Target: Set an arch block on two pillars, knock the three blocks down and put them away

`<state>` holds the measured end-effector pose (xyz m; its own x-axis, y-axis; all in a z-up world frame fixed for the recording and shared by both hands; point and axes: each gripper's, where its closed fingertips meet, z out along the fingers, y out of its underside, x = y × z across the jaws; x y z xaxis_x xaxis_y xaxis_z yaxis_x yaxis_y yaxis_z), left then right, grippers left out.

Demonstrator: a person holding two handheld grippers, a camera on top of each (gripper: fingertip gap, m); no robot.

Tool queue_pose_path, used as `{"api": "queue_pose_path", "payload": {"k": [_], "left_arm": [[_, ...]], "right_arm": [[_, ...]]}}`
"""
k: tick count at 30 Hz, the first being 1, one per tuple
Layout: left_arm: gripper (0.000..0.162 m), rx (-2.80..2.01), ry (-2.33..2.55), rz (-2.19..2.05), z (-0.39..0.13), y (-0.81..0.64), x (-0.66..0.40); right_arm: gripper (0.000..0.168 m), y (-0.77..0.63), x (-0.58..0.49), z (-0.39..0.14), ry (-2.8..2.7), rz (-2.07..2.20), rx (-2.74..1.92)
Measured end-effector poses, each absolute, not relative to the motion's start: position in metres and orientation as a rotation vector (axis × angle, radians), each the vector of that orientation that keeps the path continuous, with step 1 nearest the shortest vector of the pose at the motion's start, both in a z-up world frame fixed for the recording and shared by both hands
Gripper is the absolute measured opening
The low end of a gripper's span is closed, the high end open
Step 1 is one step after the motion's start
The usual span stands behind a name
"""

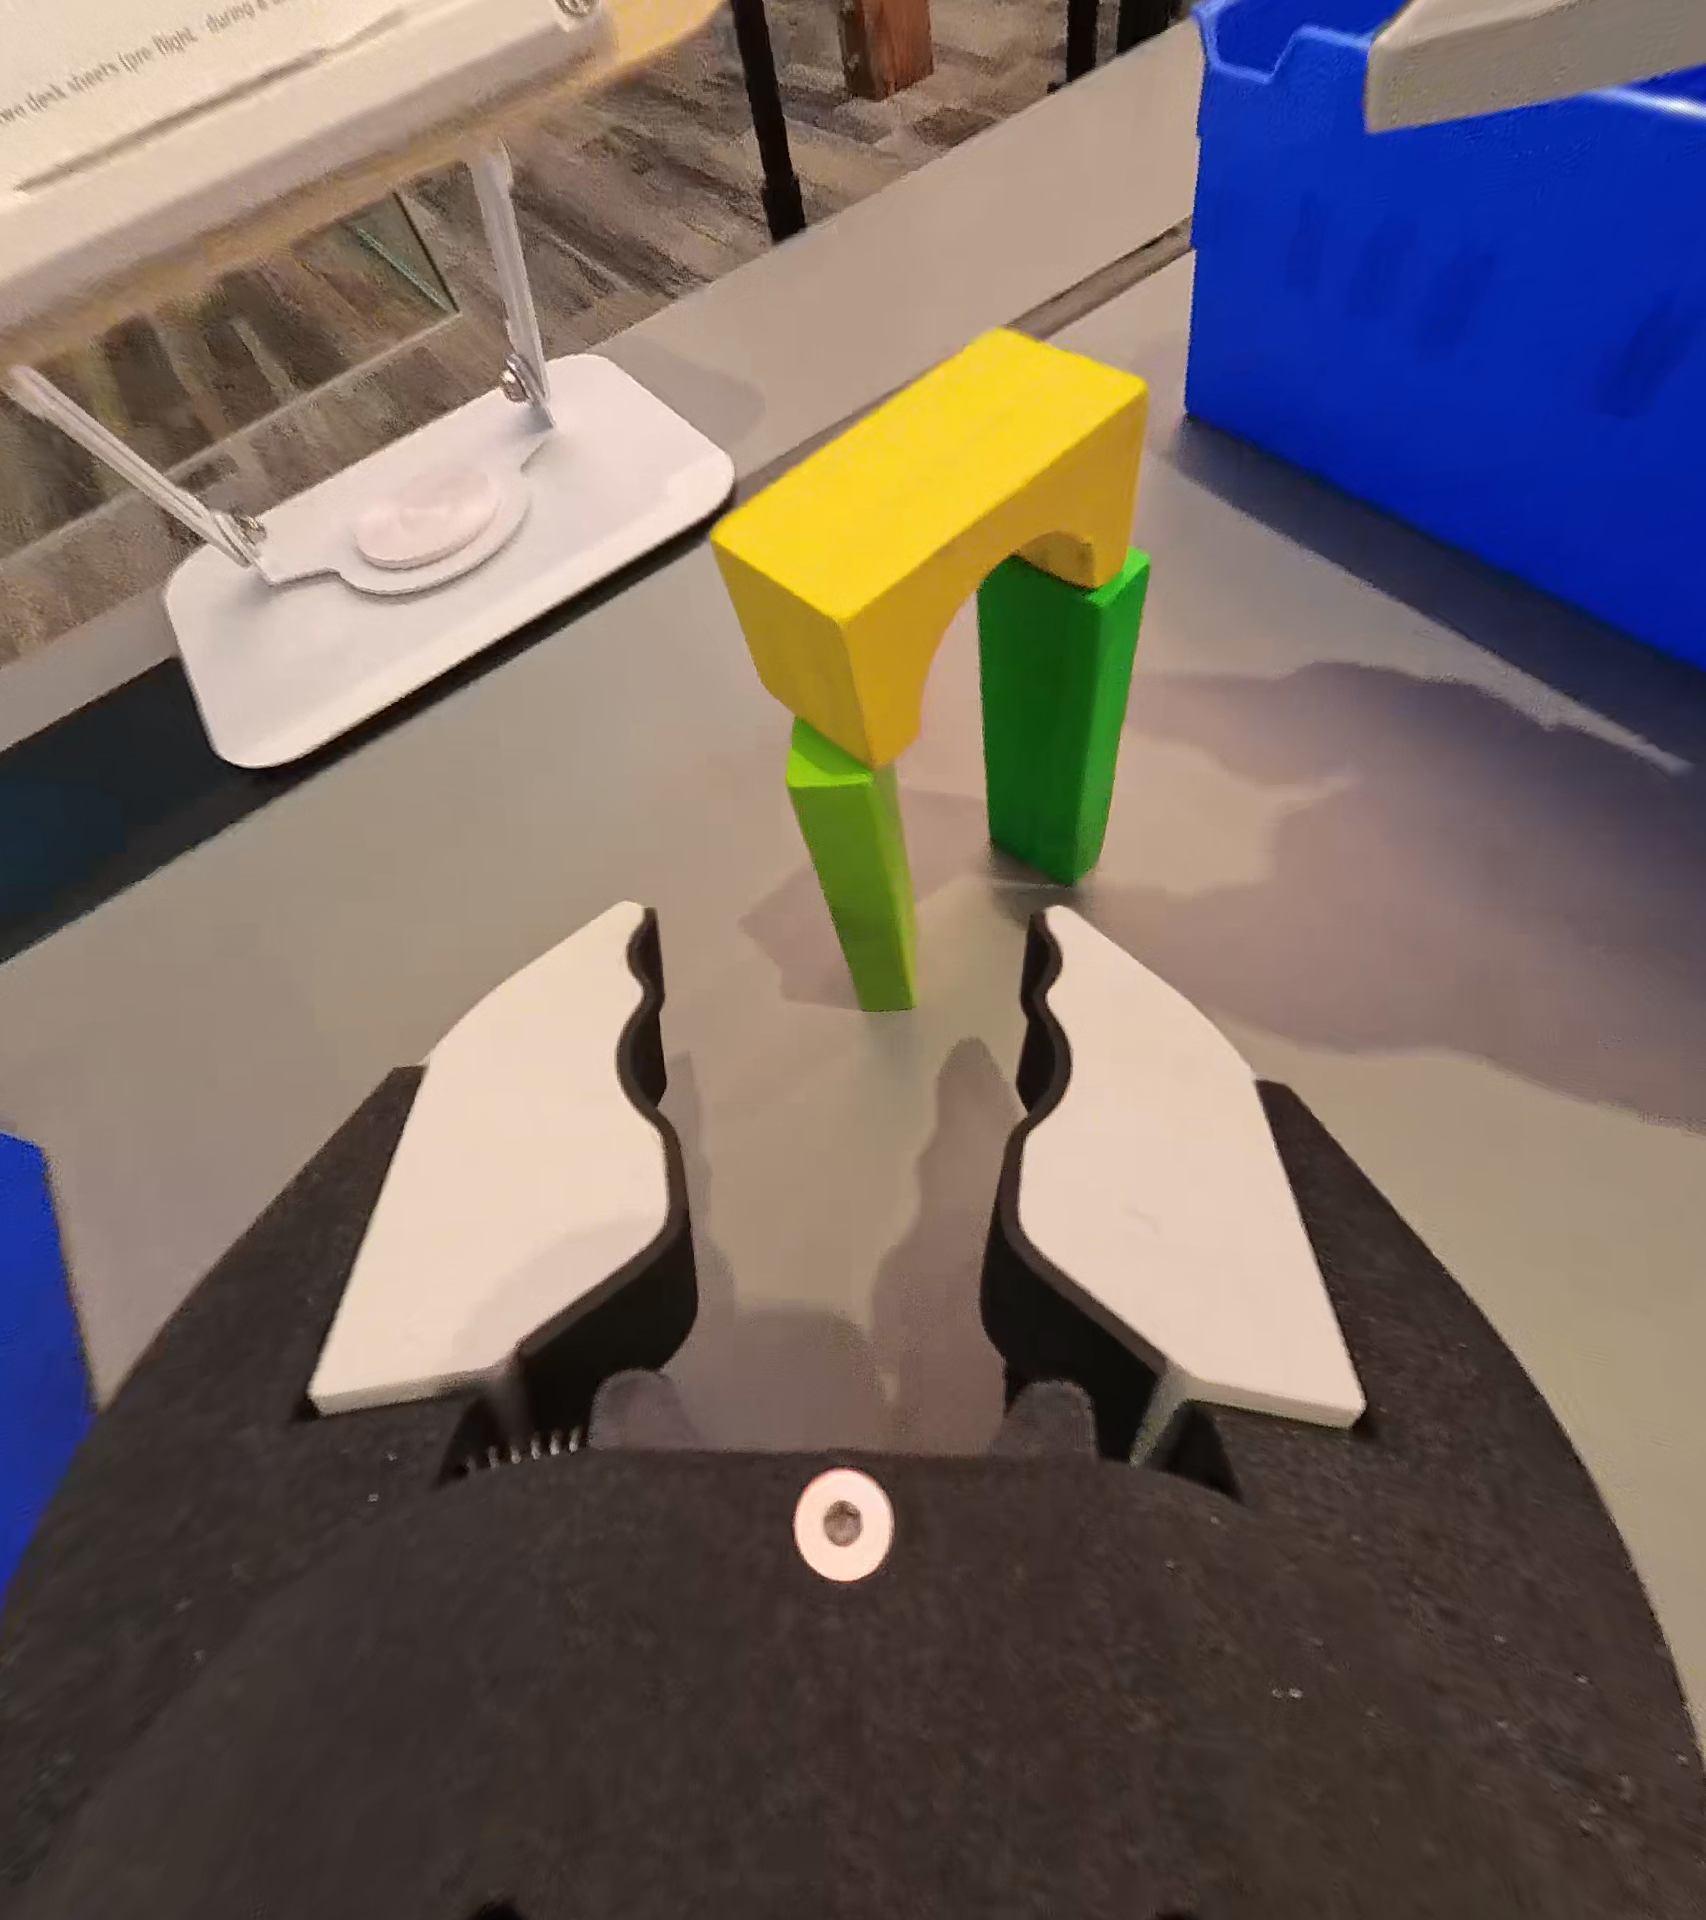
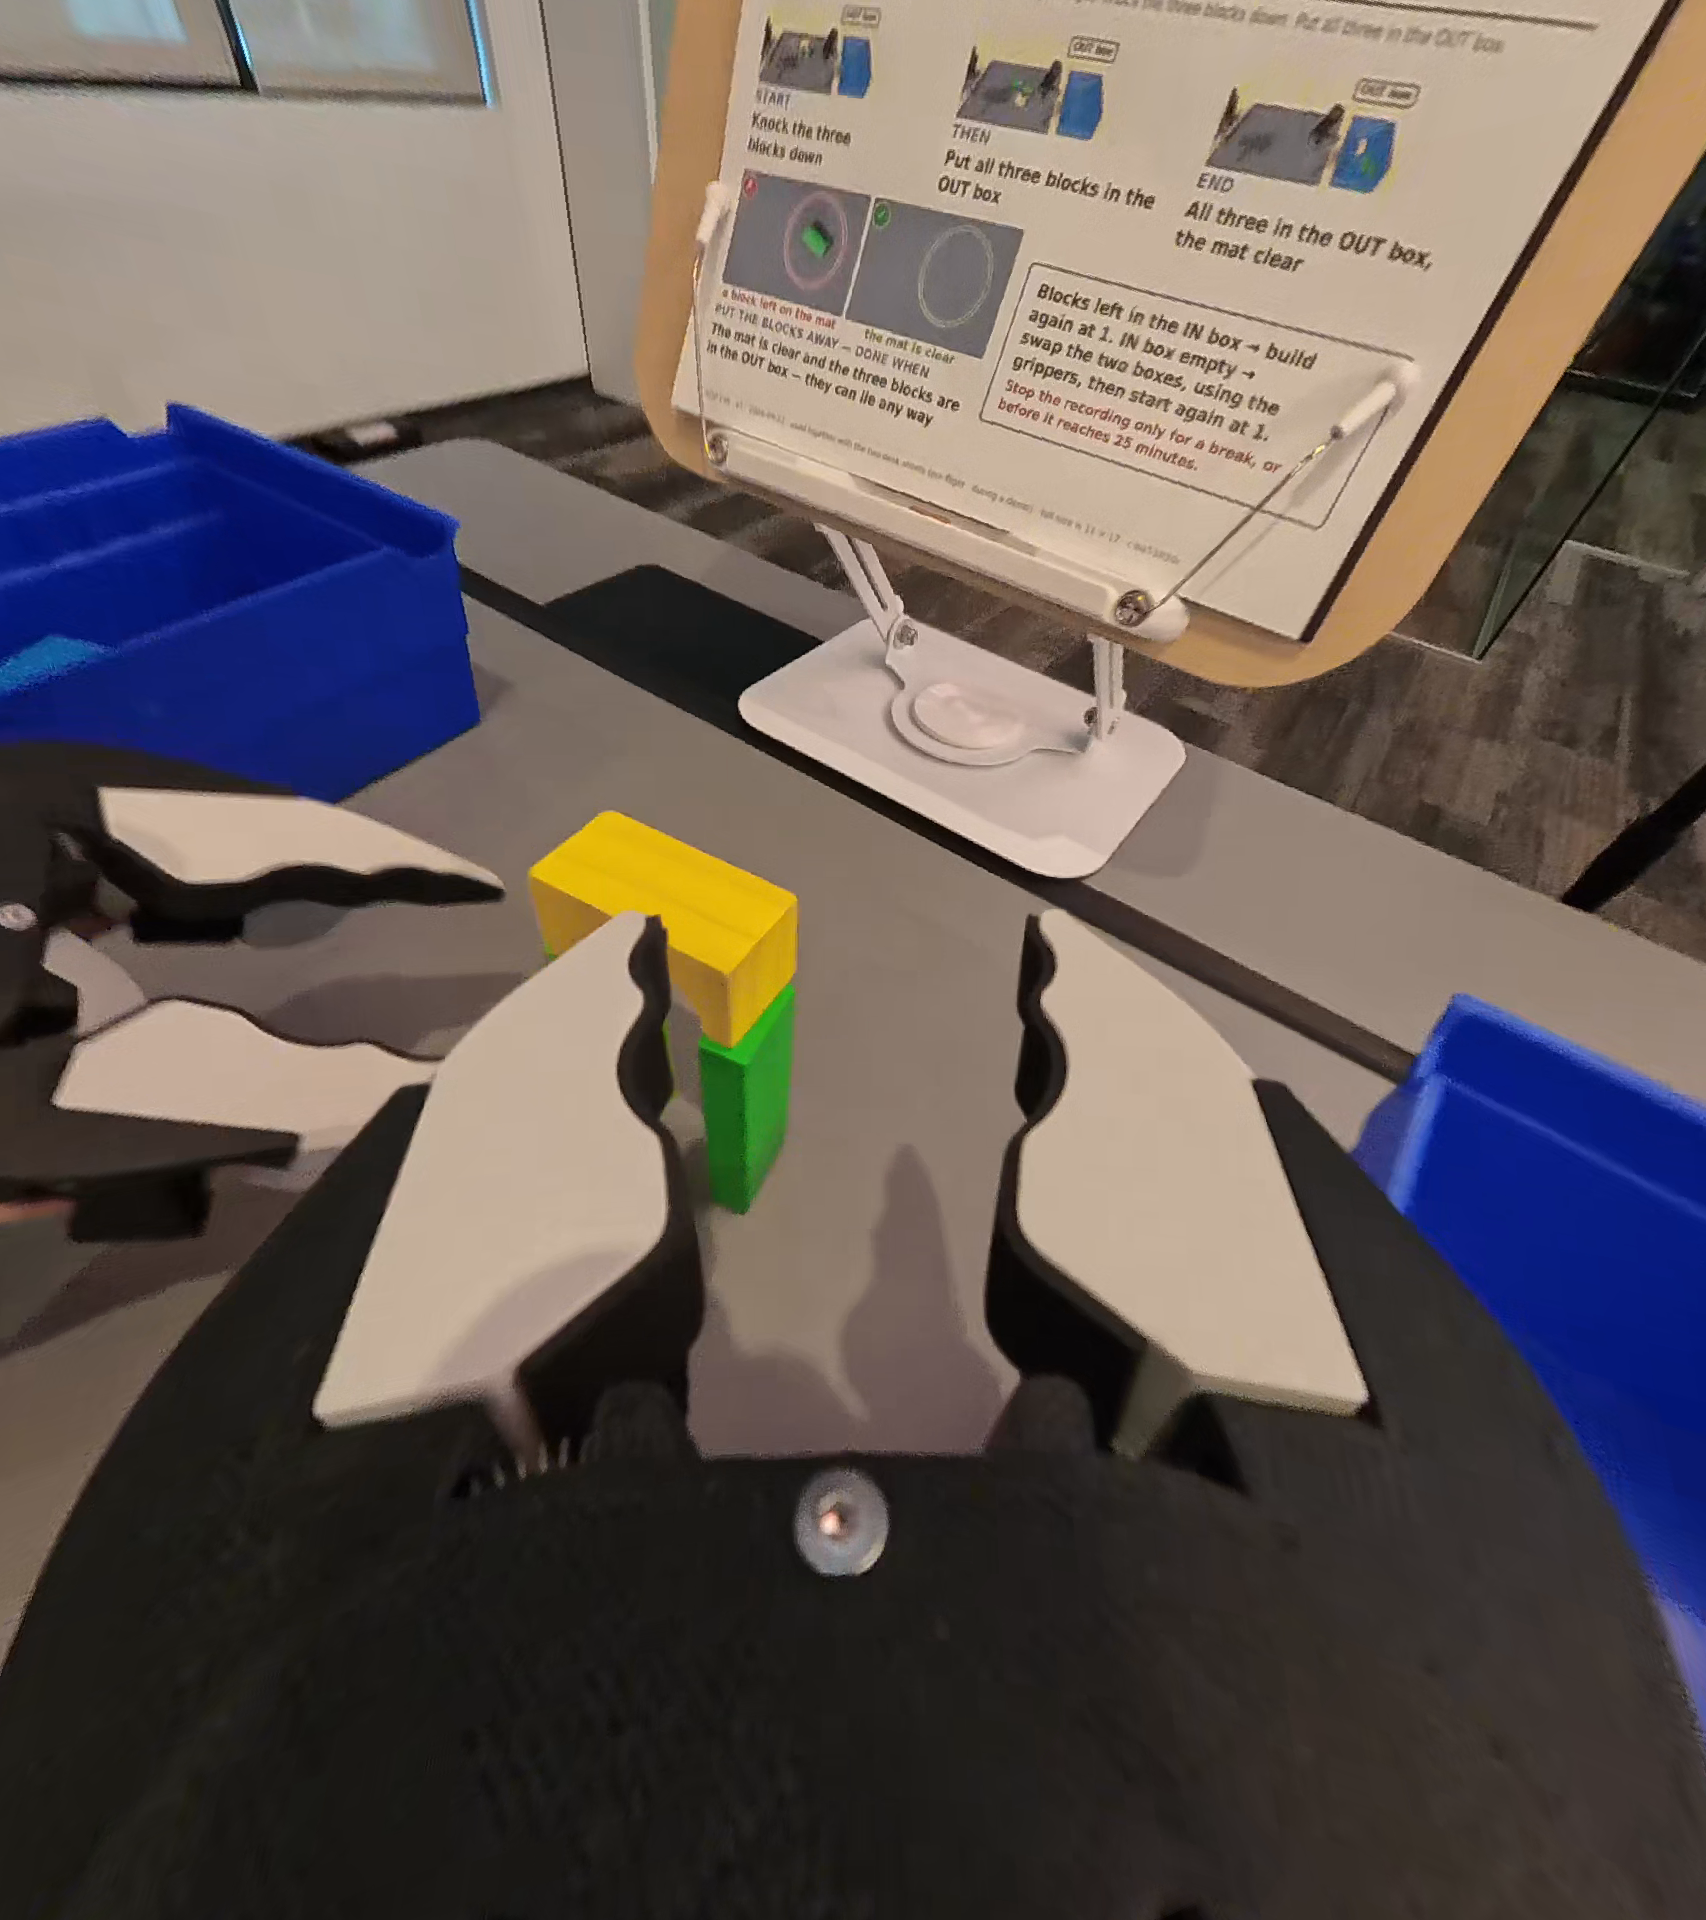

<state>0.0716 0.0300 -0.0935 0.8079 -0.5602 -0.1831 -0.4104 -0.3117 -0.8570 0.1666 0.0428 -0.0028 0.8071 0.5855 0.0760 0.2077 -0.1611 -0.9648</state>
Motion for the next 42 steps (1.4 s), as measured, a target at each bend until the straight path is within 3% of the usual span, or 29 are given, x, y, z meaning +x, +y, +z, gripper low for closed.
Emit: {"api": "queue_pose_path", "payload": {"k": [6,12,15,17,21,26,30,42], "left_arm": [[0.066,-2.001,0.715,-0.243,-0.099,0.03,0.071],[0.064,-1.881,0.636,-0.274,-0.02,0.03,0.045],[0.063,-1.859,0.608,-0.374,0.016,0.023,0.03],[0.064,-1.848,0.606,-0.442,0.035,0.018,0.021],[0.061,-1.806,0.618,-0.445,0.065,0.008,-0.007],[0.059,-1.707,0.509,-0.329,0.106,0.001,-0.056],[0.055,-1.674,0.455,-0.35,0.124,-0.006,-0.078],[0.052,-1.659,0.418,-0.357,0.133,-0.011,-0.092]], "right_arm": [[0.055,0.041,0.174,-0.011,-0.556,0.305,-1.707],[0.035,0.046,0.2,0.055,-0.483,0.394,-1.646],[0.023,0.047,0.192,0.044,-0.571,0.505,-1.854],[0.002,0.038,0.185,0.032,-0.68,0.539,-1.95],[0.001,0.045,0.188,0.003,-0.575,0.559,-2.125],[0.001,0.067,0.195,-0.084,-0.576,0.268,-2.471],[0.001,0.073,0.195,-0.125,-0.552,0.211,-2.601],[0.001,0.072,0.206,-0.136,-0.432,0.196,-2.679]]}}
